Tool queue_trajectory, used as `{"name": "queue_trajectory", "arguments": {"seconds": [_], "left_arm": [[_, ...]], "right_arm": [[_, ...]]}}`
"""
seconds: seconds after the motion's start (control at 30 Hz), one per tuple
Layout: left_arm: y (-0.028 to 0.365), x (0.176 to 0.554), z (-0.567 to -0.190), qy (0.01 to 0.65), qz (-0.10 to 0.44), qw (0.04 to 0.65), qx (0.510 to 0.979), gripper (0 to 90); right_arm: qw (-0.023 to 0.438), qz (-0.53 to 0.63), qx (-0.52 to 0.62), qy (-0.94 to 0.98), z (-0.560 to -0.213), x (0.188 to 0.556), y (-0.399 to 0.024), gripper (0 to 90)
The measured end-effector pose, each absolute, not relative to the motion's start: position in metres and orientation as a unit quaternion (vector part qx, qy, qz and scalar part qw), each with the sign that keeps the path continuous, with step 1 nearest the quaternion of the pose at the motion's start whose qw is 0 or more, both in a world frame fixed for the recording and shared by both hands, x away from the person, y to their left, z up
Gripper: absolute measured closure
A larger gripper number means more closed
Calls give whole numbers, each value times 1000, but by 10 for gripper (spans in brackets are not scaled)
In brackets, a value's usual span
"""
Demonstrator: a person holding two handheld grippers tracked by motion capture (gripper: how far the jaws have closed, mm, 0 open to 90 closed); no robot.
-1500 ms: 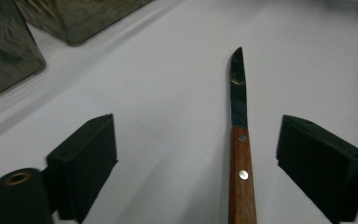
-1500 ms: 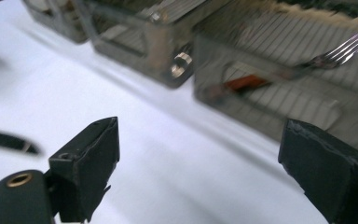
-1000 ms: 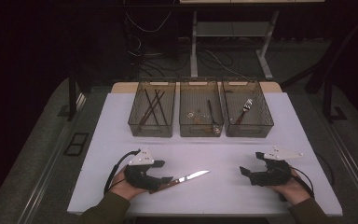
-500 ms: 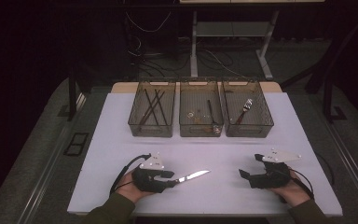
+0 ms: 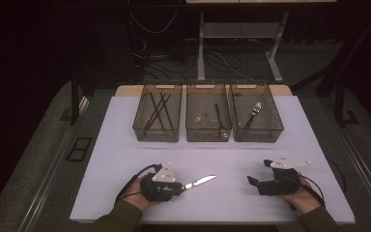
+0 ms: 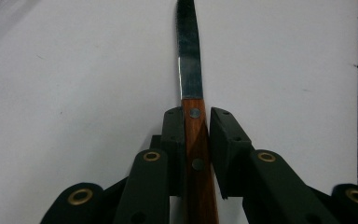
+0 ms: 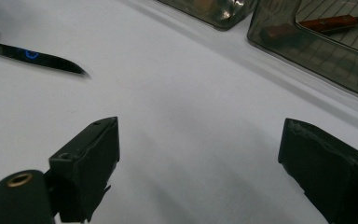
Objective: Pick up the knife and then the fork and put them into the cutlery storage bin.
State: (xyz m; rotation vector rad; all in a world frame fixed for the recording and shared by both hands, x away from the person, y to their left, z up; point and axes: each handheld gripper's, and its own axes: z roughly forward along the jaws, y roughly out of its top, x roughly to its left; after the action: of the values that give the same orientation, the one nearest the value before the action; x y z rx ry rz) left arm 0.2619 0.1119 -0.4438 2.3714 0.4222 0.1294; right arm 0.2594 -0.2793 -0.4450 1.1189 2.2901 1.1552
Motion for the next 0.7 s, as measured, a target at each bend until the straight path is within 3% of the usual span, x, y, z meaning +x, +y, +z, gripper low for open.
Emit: {"name": "queue_trajectory", "arguments": {"seconds": [0.7], "left_arm": [[109,263,-433,179,72,355,915,765]], "right_arm": [[122,409,415,804,-439,265,-283,127]]}}
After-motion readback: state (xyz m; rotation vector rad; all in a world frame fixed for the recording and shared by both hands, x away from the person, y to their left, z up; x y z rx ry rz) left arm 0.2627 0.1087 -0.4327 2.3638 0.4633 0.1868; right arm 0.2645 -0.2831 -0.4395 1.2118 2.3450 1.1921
